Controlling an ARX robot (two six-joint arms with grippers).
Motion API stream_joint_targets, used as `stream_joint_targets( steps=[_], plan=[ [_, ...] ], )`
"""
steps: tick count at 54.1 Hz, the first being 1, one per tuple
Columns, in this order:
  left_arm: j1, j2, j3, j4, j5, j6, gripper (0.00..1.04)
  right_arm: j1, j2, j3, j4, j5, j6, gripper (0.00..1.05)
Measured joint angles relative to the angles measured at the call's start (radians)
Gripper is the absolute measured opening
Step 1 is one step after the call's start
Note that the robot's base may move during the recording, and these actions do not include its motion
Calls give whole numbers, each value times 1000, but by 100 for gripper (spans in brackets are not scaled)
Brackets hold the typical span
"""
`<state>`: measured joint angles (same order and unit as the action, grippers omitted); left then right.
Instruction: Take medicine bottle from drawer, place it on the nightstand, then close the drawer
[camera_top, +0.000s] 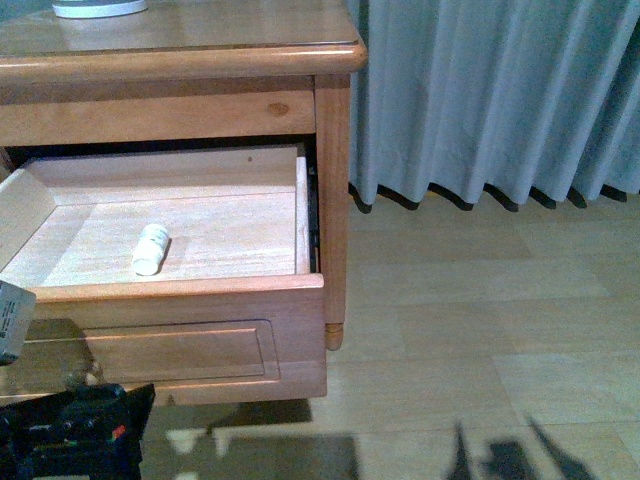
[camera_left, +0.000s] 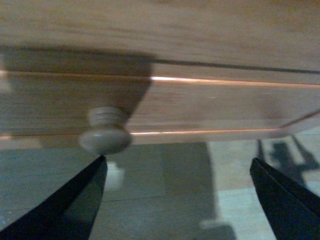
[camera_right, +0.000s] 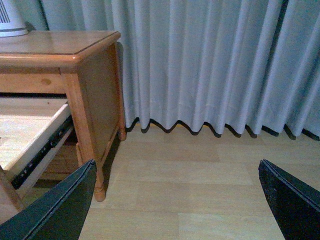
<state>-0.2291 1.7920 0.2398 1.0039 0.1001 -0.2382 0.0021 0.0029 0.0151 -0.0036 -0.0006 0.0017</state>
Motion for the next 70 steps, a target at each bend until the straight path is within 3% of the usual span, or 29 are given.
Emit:
stream_joint_targets(
  steps=[8,17,25,31,34,39,41,47,55,70],
  plan=[
    [31,-148,0,-149,28,-9,98,0,0,0,0,0,0,98],
    [91,-495,3,-505,91,-14,98,0,0,0,0,0,0,98],
    [131,-718,38,-719,119,-19,98,0,0,0,0,0,0,98],
    [117,-853,-27,-444,-136,105,82,0,0,0,0,0,0,98],
    [123,-969,-30,-463,-191,153,72,0,0,0,0,1,0,98],
    [128,-1154,-31,-603,-197,193,57,0,0,0,0,0,0,98],
    [146,-1215,-39,-635,-156,203,49,0,0,0,0,0,0,98],
    [218,-1279,-75,-648,-111,217,29,0,0,0,0,0,0,98],
    [224,-1331,-117,-665,-94,224,4,0,0,0,0,4,0,98],
    [226,-1430,-169,-712,-100,227,4,0,-1,0,0,3,0,98]
  ],
)
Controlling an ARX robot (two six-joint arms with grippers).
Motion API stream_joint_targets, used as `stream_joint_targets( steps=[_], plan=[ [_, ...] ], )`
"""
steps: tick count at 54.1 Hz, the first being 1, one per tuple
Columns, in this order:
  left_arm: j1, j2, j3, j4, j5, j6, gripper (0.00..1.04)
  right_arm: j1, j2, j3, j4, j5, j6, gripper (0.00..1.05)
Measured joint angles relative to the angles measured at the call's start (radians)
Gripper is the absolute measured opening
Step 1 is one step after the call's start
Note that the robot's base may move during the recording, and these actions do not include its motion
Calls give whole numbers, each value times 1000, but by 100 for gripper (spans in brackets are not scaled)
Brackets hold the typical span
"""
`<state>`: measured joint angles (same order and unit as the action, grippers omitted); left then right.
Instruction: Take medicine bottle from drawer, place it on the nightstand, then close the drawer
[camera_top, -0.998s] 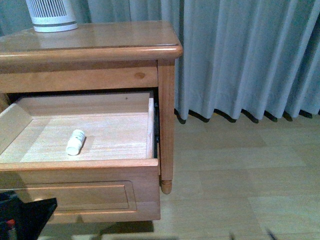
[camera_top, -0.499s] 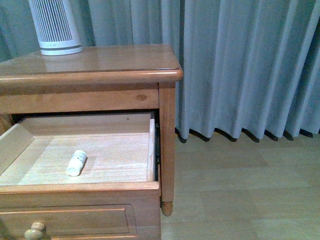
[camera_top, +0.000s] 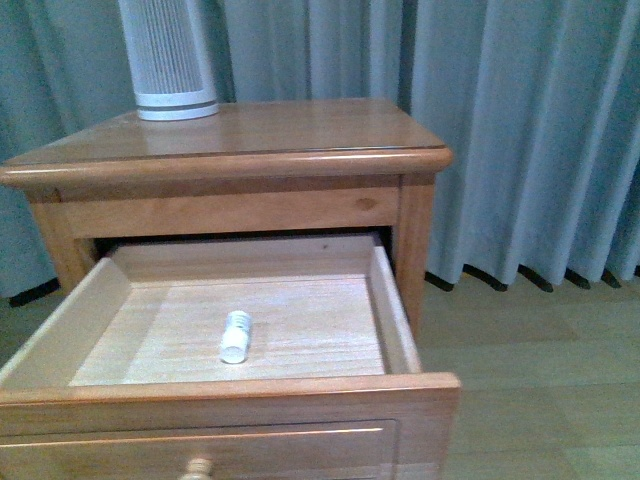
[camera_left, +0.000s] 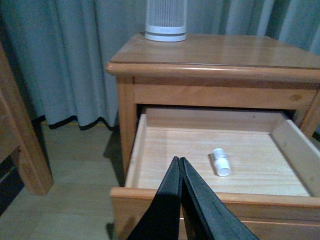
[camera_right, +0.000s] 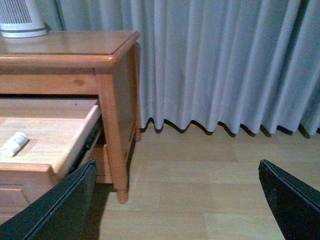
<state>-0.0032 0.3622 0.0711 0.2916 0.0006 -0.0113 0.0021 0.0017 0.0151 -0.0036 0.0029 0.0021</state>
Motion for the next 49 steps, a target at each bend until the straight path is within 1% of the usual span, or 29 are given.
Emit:
stream_joint_targets(
  steps=[15,21,33,37,39,41,49],
  plan=[
    [0,-84,-26,-56,-3,0,4,0,0,0,0,-8,0,98],
    [0,-119,-63,-50,-5,0,4,-1,0,0,0,-7,0,98],
    [0,-175,-63,-103,3,1,4,-1,1,0,0,1,0,98],
    [0,-221,-63,-160,-6,0,4,-1,1,0,0,-8,0,98],
    [1,-279,-63,-240,-3,1,4,-1,1,0,0,-8,0,98],
    [1,-325,-63,-277,-3,1,4,-1,1,0,0,-6,0,98],
    [1,-353,-63,-288,-3,1,4,-1,1,0,0,-7,0,98]
  ],
)
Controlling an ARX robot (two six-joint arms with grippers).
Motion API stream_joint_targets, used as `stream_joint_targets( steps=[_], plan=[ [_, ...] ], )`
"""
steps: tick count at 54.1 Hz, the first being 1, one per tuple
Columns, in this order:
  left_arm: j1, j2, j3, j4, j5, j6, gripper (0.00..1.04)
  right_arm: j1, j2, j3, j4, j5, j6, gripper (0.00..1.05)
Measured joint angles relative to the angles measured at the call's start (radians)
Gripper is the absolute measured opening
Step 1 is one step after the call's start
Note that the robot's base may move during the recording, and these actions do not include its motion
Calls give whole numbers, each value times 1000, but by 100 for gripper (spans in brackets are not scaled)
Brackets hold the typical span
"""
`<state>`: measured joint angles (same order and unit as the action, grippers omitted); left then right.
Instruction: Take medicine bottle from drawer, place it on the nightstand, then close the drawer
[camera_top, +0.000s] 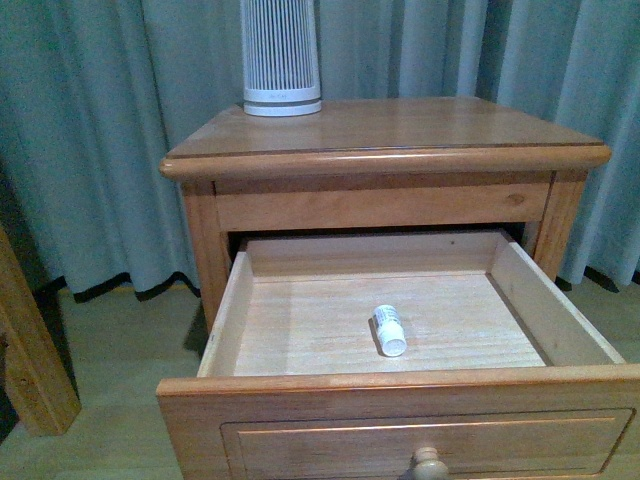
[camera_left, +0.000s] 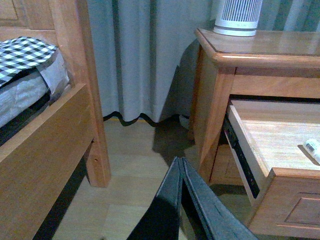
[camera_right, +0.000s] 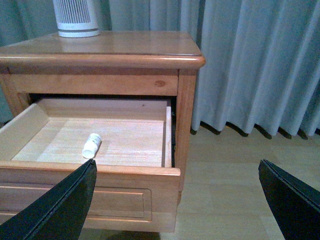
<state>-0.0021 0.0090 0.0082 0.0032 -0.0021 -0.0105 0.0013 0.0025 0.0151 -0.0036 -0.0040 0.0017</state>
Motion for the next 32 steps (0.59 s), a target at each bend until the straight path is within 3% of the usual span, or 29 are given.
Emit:
stream_joint_targets(
  steps=[6,12,21,32],
  plan=[
    [0,-2,0,-2,2,0,4,-5,13,6,-21,-15,12,98],
    [0,-3,0,-2,2,0,4,-58,278,180,-269,-150,132,98],
    [0,-3,0,-2,2,0,4,-31,690,531,-213,-154,160,98],
    [0,-3,0,-2,2,0,4,110,1101,858,-154,-84,153,98]
  ],
)
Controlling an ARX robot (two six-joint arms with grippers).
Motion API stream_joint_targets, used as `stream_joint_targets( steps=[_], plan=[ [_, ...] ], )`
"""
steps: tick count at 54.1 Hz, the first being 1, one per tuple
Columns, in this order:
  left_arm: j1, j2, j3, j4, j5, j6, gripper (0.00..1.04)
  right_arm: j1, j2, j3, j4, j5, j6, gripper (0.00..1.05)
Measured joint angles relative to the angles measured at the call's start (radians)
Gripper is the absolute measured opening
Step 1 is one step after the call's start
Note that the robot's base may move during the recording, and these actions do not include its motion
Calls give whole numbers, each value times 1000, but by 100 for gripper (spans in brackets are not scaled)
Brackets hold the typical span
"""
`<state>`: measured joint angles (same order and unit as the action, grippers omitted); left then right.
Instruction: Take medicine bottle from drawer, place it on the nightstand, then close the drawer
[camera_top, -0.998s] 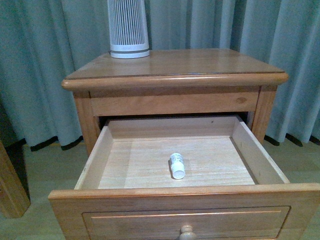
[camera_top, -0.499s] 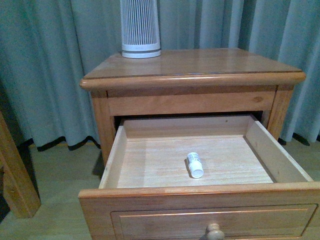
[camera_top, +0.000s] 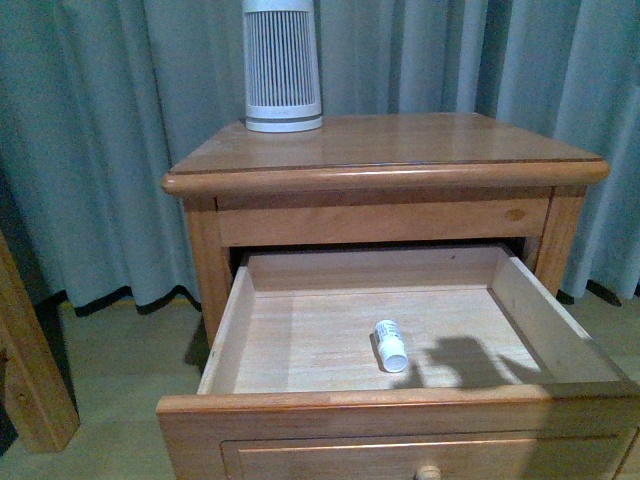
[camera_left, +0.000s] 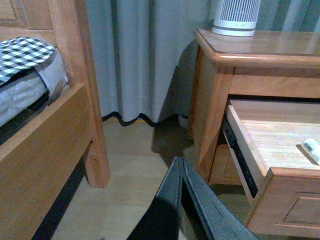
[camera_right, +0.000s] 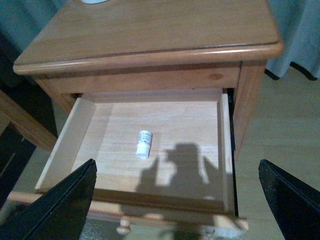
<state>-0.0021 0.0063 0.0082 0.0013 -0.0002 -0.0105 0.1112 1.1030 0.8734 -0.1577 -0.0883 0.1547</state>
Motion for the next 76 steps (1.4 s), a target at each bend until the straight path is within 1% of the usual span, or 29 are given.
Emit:
stream_joint_targets(
  steps=[7,11,19,20,21,23,24,26,27,29,35,36,37,38,40,43,50,54,61,71,73,76],
  plan=[
    [0,0,0,0,0,0,4,111,253,142,47,68,-40,98],
    [0,0,0,0,0,0,4,159,382,201,65,105,-52,98],
    [0,0,0,0,0,0,4,219,625,313,93,171,-63,98],
    [0,0,0,0,0,0,7,225,658,330,93,181,-64,98],
    [0,0,0,0,0,0,8,227,674,339,93,184,-65,98],
    [0,0,0,0,0,0,15,235,737,374,93,199,-69,98],
    [0,0,0,0,0,0,17,237,752,383,93,203,-70,98],
    [0,0,0,0,0,0,25,242,809,420,91,221,-72,98],
    [0,0,0,0,0,0,25,244,823,430,90,224,-73,98],
    [0,0,0,0,0,0,32,246,881,475,79,234,-74,98],
    [0,0,0,0,0,0,48,251,979,558,57,254,-74,98],
    [0,0,0,0,0,0,54,253,1009,586,49,255,-77,98],
    [0,0,0,0,0,0,57,255,1028,603,47,255,-78,98],
    [0,0,0,0,0,0,62,258,1054,629,42,256,-80,98],
    [0,0,0,0,0,0,70,263,1086,659,32,256,-85,98],
    [0,0,0,0,0,0,77,269,1114,686,26,257,-90,98],
    [0,0,0,0,0,0,100,290,1193,749,17,261,-99,98],
    [0,0,0,0,0,0,98,293,1224,764,17,265,-99,98],
    [0,0,0,0,0,1,98,290,1257,766,29,282,-98,98],
    [0,0,0,0,0,1,98,256,1274,737,69,298,-67,98],
    [0,0,0,0,0,1,98,251,1273,726,78,298,-58,94],
    [0,0,0,0,0,0,98,246,1266,706,93,291,-45,83]
  ],
)
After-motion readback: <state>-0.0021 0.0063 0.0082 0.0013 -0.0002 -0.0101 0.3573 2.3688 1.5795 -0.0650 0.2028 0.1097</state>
